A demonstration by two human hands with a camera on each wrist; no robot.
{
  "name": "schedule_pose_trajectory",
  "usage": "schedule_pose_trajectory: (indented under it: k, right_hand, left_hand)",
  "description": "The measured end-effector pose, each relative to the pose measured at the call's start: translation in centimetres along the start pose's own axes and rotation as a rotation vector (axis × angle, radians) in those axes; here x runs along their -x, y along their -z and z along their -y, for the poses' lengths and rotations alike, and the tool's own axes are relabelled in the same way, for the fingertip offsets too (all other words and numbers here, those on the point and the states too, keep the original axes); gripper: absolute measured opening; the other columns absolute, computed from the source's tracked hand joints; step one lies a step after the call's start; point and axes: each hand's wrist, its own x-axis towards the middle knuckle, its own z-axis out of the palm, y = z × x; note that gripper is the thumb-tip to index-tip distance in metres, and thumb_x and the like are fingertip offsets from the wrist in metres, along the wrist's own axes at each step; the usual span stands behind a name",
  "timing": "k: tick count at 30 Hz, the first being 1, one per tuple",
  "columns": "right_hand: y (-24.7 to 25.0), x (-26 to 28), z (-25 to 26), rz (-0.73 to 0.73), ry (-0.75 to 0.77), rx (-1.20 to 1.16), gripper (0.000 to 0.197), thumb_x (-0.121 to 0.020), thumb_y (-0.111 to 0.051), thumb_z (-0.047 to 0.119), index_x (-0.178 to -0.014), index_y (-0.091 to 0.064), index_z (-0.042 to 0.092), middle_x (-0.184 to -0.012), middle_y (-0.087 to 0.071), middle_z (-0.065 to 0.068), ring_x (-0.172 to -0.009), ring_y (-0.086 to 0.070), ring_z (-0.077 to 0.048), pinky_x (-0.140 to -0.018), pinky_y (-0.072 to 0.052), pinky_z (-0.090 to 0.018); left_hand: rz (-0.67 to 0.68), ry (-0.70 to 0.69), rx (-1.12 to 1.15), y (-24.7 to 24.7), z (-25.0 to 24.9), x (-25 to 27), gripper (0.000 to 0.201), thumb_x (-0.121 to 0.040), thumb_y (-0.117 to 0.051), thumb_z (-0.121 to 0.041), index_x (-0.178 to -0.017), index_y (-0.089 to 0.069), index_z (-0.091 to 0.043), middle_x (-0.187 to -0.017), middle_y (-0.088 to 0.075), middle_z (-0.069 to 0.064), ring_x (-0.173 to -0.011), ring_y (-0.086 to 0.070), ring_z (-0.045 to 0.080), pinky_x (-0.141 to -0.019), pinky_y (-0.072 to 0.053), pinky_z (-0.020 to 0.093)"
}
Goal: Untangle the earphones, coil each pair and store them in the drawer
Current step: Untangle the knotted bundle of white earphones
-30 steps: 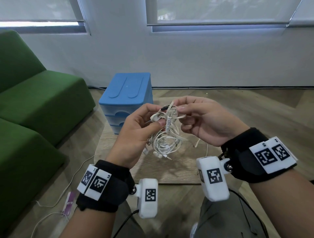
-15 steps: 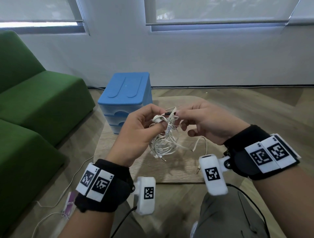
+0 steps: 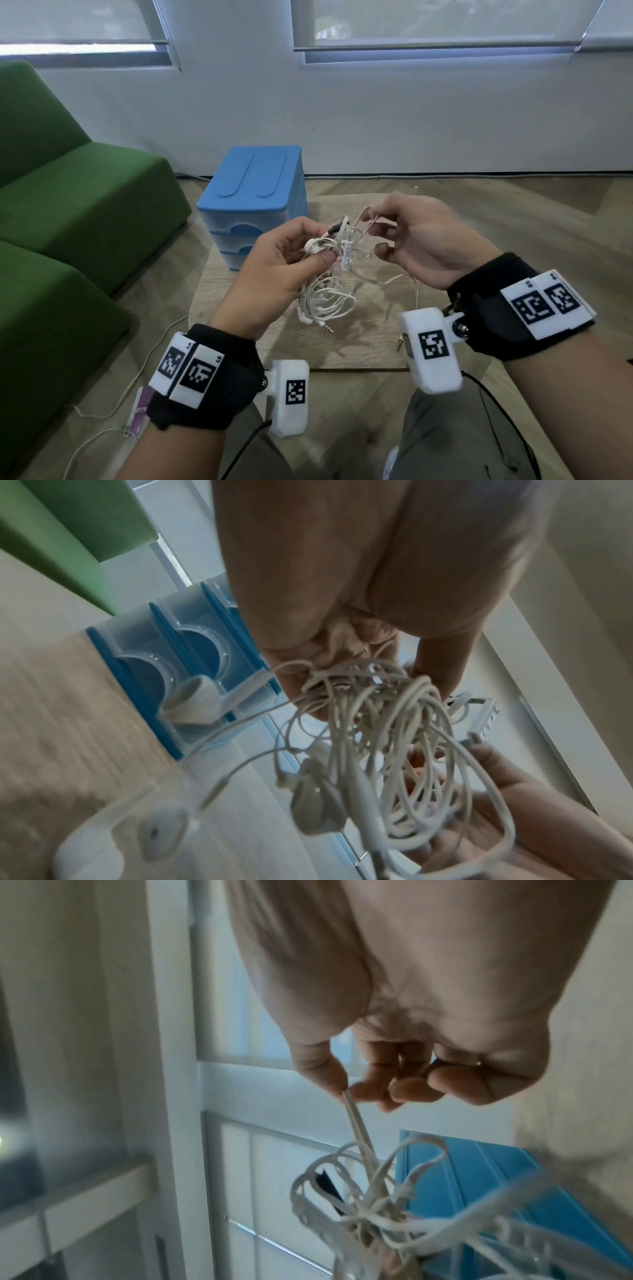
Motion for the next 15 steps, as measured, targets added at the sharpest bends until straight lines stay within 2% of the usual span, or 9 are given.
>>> schedule_pose_trajectory:
  k: [4,7,9,11,13,15]
  right_hand:
    - [0.29,-0.19,0.00,0.094,-0.065,-0.243,0.016,-0.094,-0.048,0.018,-0.079,-0.056,0.018,-0.082,-0.057,0.001,-0.064,-0.046,-0.010,-0.061,-0.034,-0.026]
    - [-0.14,-0.20,0.16,0.124,-0.038,-0.310,0.016,-0.093,-0.046,0.019,-0.080,-0.055,0.018,-0.089,-0.066,-0.002,-0.066,-0.050,-0.010,-0.062,-0.037,-0.025]
    - [-0.41,-0.26,0.27,0.123,0.024,-0.298,0.018,-0.096,-0.045,0.019,-0.081,-0.053,0.020,-0.110,-0.075,-0.006,-0.075,-0.056,-0.010,-0.067,-0.040,-0.026]
    - [-0.41,-0.32,0.28,0.106,0.097,-0.298,0.018,-0.099,-0.043,0.019,-0.083,-0.050,0.022,-0.127,-0.072,-0.008,-0.087,-0.058,-0.011,-0.073,-0.042,-0.028]
    - [-0.28,-0.32,0.37,0.076,0.178,-0.320,0.017,-0.101,-0.044,0.018,-0.087,-0.050,0.024,-0.135,-0.068,-0.004,-0.099,-0.058,-0.015,-0.076,-0.045,-0.030]
    - [-0.22,-0.36,0.51,0.034,0.262,-0.278,0.018,-0.100,-0.046,0.015,-0.086,-0.051,0.024,-0.141,-0.064,0.001,-0.106,-0.057,-0.017,-0.079,-0.045,-0.032]
  left_hand:
    - [-0.013,0.007,0.038,0.16,0.10,-0.13,0.018,-0.093,-0.069,0.006,-0.096,-0.067,-0.011,-0.090,-0.075,0.000,-0.084,-0.068,0.014,-0.079,-0.057,0.027]
    - [-0.016,0.012,0.057,0.01,-0.13,-0.27,0.018,-0.093,-0.067,0.007,-0.096,-0.066,-0.011,-0.084,-0.073,0.000,-0.078,-0.066,0.011,-0.073,-0.055,0.023]
    - [-0.020,0.024,0.065,-0.04,-0.31,-0.36,0.018,-0.095,-0.065,0.007,-0.096,-0.066,-0.011,-0.084,-0.071,0.004,-0.076,-0.065,0.013,-0.070,-0.055,0.023]
    - [-0.033,0.037,0.078,0.03,-0.37,-0.50,0.019,-0.096,-0.064,0.007,-0.095,-0.065,-0.012,-0.086,-0.068,0.008,-0.076,-0.063,0.018,-0.070,-0.055,0.026]
    - [-0.039,0.045,0.091,0.18,-0.26,-0.61,0.020,-0.096,-0.063,0.007,-0.093,-0.065,-0.013,-0.088,-0.065,0.012,-0.079,-0.059,0.027,-0.074,-0.052,0.035]
    - [-0.038,0.049,0.101,0.28,-0.14,-0.53,0.021,-0.095,-0.063,0.006,-0.092,-0.066,-0.015,-0.090,-0.064,0.016,-0.081,-0.055,0.030,-0.074,-0.048,0.039]
